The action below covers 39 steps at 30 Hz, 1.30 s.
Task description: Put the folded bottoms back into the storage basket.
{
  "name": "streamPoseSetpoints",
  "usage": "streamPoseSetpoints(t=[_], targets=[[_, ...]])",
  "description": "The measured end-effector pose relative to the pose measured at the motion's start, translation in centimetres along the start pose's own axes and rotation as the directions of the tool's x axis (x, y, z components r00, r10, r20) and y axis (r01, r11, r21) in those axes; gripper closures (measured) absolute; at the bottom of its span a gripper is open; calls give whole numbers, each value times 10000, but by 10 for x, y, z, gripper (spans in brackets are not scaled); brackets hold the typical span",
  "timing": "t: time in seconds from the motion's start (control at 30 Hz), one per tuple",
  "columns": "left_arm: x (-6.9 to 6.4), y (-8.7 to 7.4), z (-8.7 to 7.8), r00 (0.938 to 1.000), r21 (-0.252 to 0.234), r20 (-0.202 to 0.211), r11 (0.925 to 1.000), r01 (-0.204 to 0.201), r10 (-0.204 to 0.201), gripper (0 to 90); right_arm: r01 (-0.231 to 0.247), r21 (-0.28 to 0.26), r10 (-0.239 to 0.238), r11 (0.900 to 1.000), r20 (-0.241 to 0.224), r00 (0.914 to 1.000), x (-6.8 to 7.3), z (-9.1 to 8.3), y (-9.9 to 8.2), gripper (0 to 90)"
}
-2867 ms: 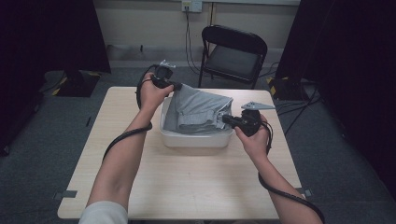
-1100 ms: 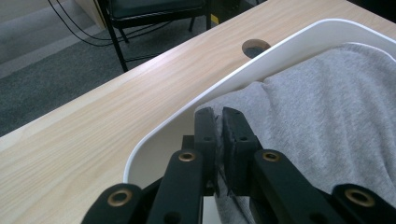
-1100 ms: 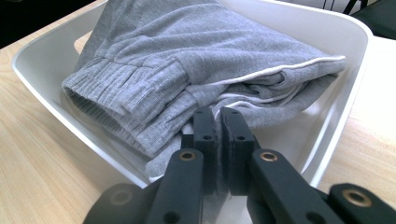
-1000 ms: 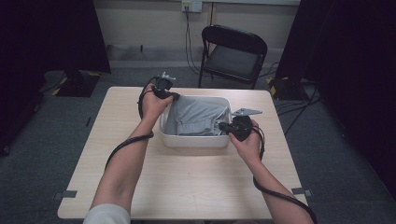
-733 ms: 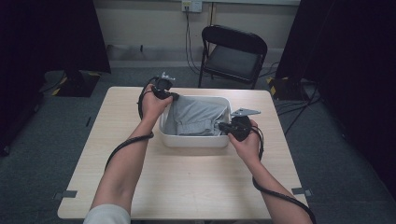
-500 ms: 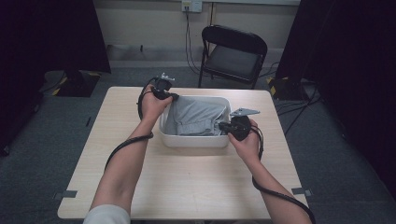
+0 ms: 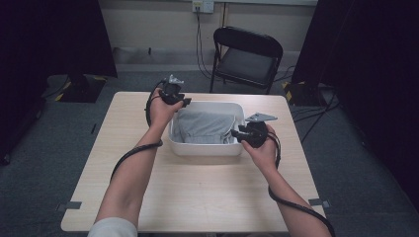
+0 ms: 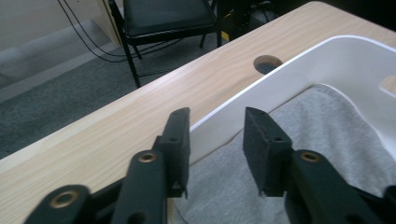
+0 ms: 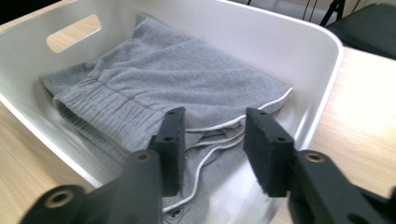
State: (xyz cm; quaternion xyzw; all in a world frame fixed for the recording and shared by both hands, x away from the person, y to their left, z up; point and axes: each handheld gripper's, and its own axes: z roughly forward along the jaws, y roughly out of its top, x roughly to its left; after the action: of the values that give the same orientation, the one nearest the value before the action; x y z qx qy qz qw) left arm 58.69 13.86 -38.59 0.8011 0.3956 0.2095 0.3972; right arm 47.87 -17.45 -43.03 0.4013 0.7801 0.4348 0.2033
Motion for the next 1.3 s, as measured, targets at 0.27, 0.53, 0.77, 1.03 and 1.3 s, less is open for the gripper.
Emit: streamPoseSetpoints(t=[0.27,0.53,0.77,1.03,1.3], targets=[[-5,-3,-4,9987,230,373,9991,342,-351,482,8,-242,-10,9997,-84,10000,4,-7,3,492],[-12,-8,-13,9977,185,559,9991,385,-395,381,-151,-361,148,9992,-92,9998,6,-14,2,405],[-21,-9,-21,9960,176,776,9989,426,-439,299,-143,-474,141,9988,-41,9999,11,-25,3,357],[-28,-11,-33,9952,17,916,9994,349,-350,255,-30,-520,27,9986,-53,10000,15,-33,2,323],[-32,-18,-45,9943,-51,1001,9993,378,-371,222,-35,-526,31,9986,-60,10000,17,-40,0,291]])
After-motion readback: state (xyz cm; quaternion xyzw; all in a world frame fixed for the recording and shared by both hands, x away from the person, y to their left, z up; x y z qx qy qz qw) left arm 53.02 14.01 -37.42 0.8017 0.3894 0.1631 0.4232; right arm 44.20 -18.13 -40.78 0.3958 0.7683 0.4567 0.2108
